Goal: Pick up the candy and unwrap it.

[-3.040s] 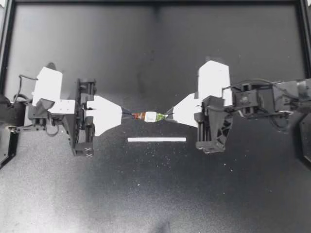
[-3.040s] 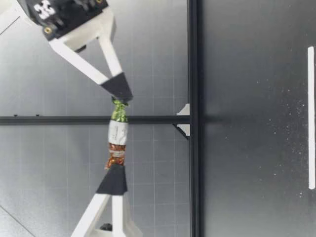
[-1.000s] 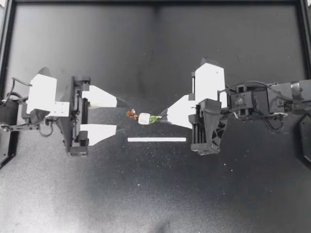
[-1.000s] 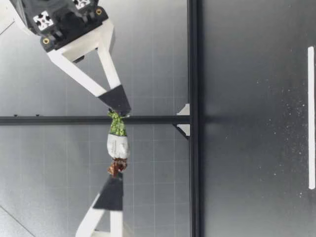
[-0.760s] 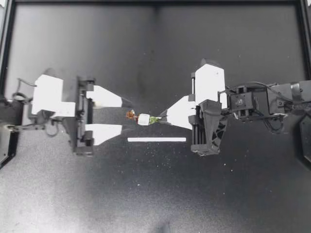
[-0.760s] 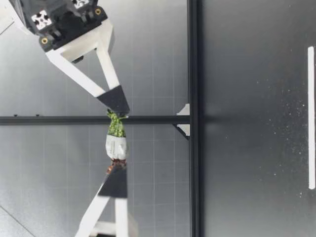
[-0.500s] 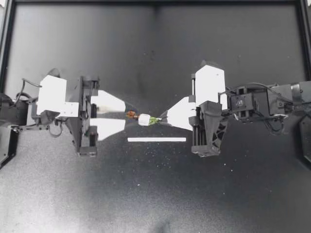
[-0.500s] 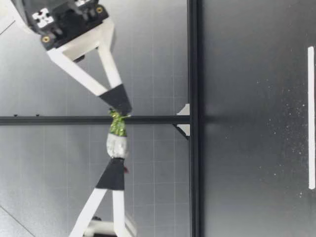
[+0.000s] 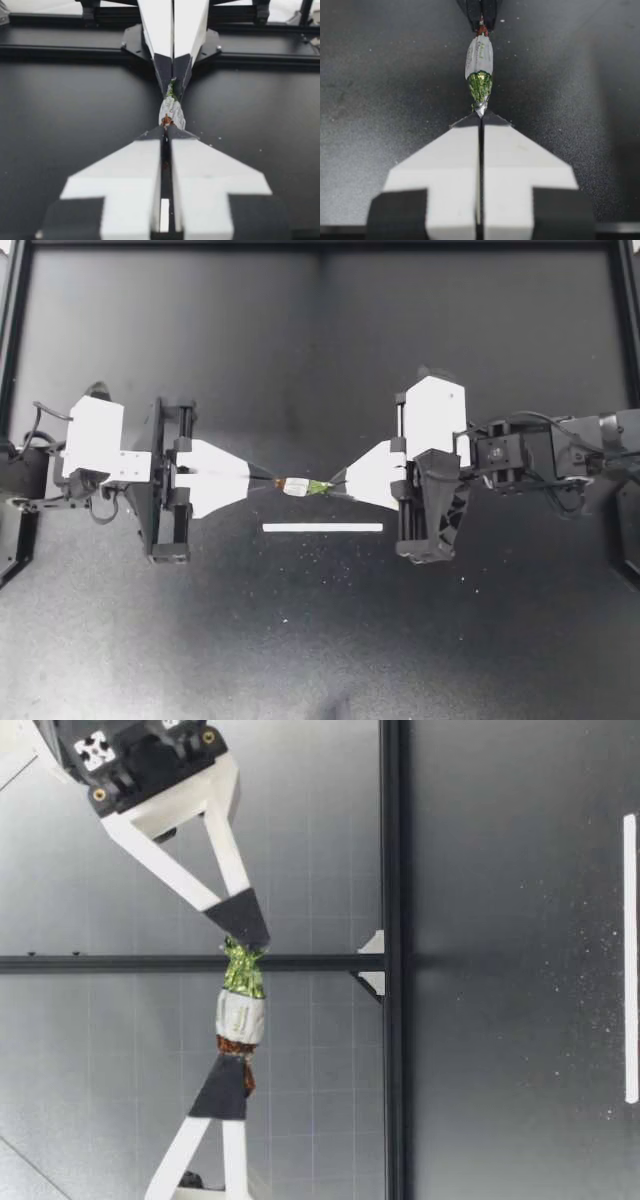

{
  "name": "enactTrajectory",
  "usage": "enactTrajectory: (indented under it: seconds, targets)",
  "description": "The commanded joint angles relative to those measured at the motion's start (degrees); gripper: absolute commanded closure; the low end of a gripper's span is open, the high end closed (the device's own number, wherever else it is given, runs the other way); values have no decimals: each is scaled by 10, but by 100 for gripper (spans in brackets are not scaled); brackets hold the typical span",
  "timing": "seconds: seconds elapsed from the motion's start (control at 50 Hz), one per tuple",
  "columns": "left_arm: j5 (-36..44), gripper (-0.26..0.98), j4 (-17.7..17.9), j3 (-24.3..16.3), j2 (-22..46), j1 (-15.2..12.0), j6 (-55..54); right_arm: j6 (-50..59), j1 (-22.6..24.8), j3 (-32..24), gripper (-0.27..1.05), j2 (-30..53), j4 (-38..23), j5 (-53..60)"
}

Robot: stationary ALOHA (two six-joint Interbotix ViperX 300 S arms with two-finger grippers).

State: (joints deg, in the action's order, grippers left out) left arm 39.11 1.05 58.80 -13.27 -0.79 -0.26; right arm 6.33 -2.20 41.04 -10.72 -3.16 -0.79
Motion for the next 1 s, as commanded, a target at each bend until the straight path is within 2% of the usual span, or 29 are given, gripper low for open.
enactTrajectory:
  seconds: [0.0, 0.24, 0.36, 0.46, 0.54, 0.62, 0.8, 0.98]
  targets:
    - [4, 87, -1, -8, -11, 0, 3, 0, 4, -3, 97, -15, 2, 3]
    - [0, 87, -11, -15, -10, 0, 26, -5, 4, -3, 95, -5, 1, 6]
    - [-8, 87, -11, -18, -10, -1, 52, -2, 4, -3, 86, -3, 1, 7]
    - [-26, 87, -11, -22, -10, 0, 96, -1, 4, -2, 68, -3, 2, 7]
    - [-49, 87, -12, -29, -11, 1, 149, 2, 4, 1, 41, -4, 3, 13]
    - [-85, 87, -13, -42, -16, 5, 214, 9, 1, 11, 21, -8, 9, 37]
    - [-178, 87, -13, -76, -30, 25, 365, 71, -23, 48, 25, -25, 38, 162]
    - [-201, 87, -13, -94, -33, 46, 518, 188, -34, 69, 25, -18, 9, 271]
